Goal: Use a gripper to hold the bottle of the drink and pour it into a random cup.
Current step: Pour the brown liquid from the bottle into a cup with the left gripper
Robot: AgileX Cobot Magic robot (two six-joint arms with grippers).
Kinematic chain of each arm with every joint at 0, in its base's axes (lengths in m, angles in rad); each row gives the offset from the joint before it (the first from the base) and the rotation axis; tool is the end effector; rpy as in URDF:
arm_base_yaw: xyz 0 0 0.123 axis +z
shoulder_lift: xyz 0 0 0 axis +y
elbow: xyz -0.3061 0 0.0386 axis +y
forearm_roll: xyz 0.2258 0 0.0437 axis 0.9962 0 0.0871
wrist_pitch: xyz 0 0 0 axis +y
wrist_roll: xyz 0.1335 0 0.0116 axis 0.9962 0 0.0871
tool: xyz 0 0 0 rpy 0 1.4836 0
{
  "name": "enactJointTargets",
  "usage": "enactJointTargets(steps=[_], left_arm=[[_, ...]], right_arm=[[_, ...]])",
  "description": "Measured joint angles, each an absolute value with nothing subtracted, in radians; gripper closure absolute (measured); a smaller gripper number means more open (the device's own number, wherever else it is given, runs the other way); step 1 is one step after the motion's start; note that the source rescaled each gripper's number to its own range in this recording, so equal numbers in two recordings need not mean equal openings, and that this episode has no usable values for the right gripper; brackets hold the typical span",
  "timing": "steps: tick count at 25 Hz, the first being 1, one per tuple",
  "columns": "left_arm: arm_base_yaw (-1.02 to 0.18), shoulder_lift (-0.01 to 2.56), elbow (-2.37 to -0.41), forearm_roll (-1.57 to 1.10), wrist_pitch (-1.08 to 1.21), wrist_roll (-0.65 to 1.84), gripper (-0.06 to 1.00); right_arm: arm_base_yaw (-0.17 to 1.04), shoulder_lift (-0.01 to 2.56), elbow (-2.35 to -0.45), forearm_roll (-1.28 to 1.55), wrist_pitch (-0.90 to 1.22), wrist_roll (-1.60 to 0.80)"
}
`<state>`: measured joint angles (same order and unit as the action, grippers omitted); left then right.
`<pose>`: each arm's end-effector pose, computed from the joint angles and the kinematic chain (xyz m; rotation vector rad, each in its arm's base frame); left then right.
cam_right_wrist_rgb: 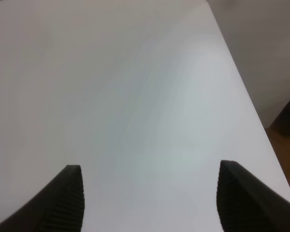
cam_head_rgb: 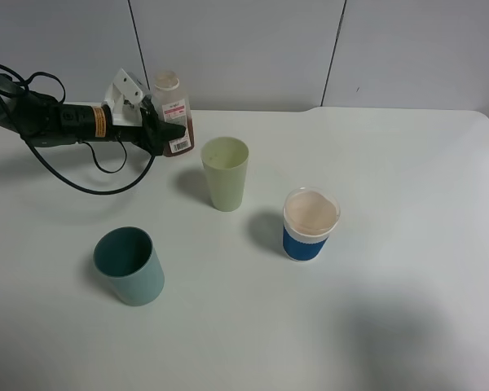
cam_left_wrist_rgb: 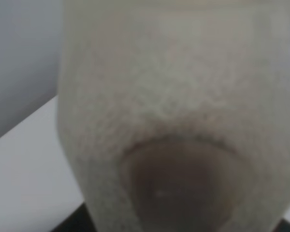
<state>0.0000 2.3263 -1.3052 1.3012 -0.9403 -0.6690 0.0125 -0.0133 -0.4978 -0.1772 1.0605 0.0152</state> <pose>0.4634 -0.1043 0.1032 0.9211 1.7542 -0.6563 -0.0119 -0.0208 0.2478 0.0120 2.0258 -0.1941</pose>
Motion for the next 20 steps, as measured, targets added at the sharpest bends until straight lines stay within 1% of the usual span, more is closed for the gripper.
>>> enactJointTargets(steps=[6,14,18,20], left_arm=[[-0.007,2.310,-1.305,1.308,-0.914,-0.694,0.92],[-0.045,2.193,-1.289,1.334,-0.776,-0.822,0.92],[-0.076,2.109,-1.233,1.269,-0.718,-0.829,0.92],[-0.093,2.065,-1.193,1.199,-0.641,-0.826,0.92]], right_arm=[[0.013,-0.013,-0.498,-0.177,1.060,0.015],[0.013,-0.013,-0.498,-0.177,1.060,0.015],[0.013,-0.013,-0.498,-0.177,1.060,0.015],[0.013,-0.013,-0.498,-0.177,1.060,0.015]])
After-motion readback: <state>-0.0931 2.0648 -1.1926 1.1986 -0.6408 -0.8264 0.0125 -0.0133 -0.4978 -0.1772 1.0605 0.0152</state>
